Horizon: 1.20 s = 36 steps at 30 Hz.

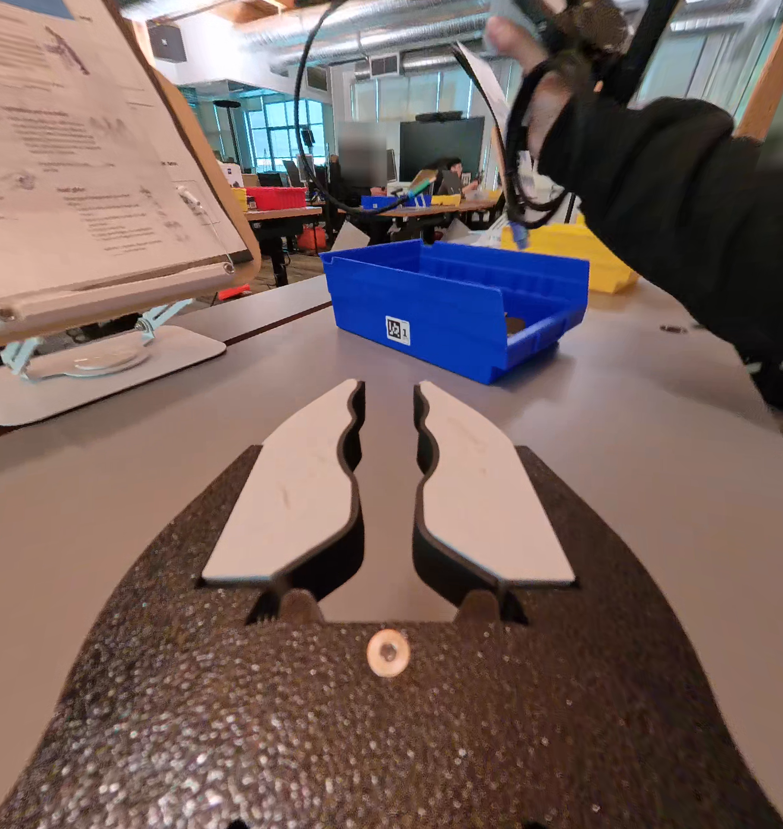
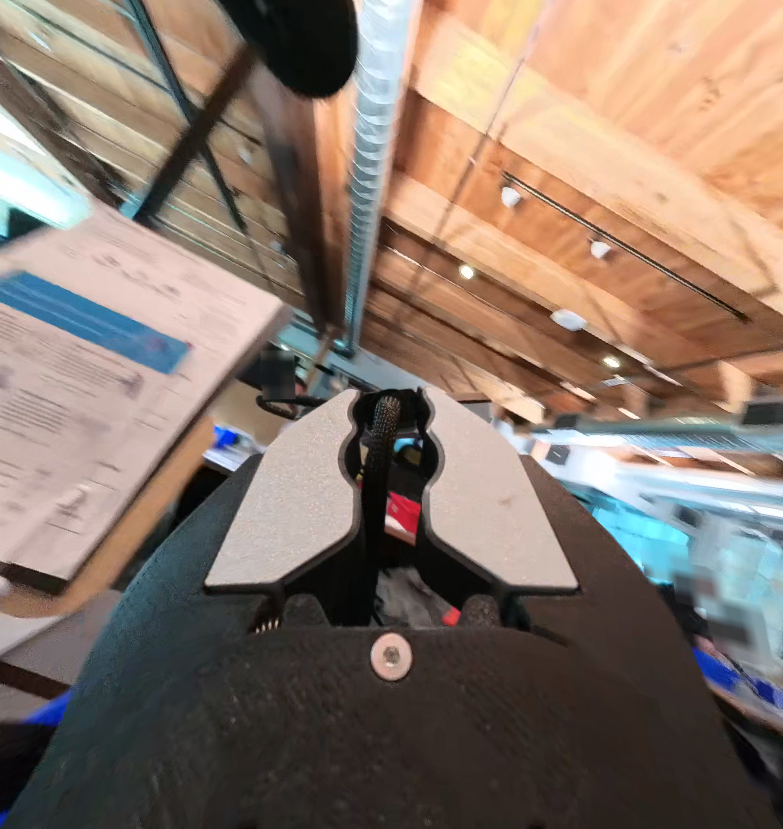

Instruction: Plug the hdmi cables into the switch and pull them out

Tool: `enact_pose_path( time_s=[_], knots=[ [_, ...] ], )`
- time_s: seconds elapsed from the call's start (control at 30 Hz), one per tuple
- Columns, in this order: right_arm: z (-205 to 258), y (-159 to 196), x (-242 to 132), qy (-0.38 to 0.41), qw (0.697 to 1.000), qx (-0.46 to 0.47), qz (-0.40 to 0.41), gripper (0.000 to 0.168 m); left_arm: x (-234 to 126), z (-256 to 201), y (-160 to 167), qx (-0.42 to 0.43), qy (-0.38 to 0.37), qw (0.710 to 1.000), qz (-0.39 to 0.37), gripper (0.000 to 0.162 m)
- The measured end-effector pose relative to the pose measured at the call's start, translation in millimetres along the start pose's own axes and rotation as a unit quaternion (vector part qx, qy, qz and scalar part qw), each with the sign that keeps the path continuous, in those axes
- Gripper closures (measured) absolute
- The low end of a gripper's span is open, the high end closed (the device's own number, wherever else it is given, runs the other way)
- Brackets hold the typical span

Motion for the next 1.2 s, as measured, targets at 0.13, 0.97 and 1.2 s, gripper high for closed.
enact_pose_path(
  time_s=[0.13,0.97,1.2],
  knots=[
    [29.3,51.7,-26.0,0.006,0.996,-0.023,0.088,0.146,-1.3,-11.7,8.8,0.004,0.042,0.999,0.02,0.144],
    [50.2,25.0,-157.1,-0.121,0.98,-0.084,0.137,0.146,1.7,-15.1,11.4,-0.013,0.065,0.997,0.037,0.144],
    [75.2,62.6,-111.9,-0.222,0.933,-0.099,0.265,0.146,0.4,-14.9,10.4,-0.018,0.07,0.997,0.032,0.145]
  ],
)
Point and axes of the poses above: each gripper's, where its closed fingertips meet, x out along the fingers, y out of its underside, z = x × y across the jaws, the point moved 3 cm from there along -x, back along the fingers, and after that the axes turned 14 degrees about -x, right-handed, at the moved point
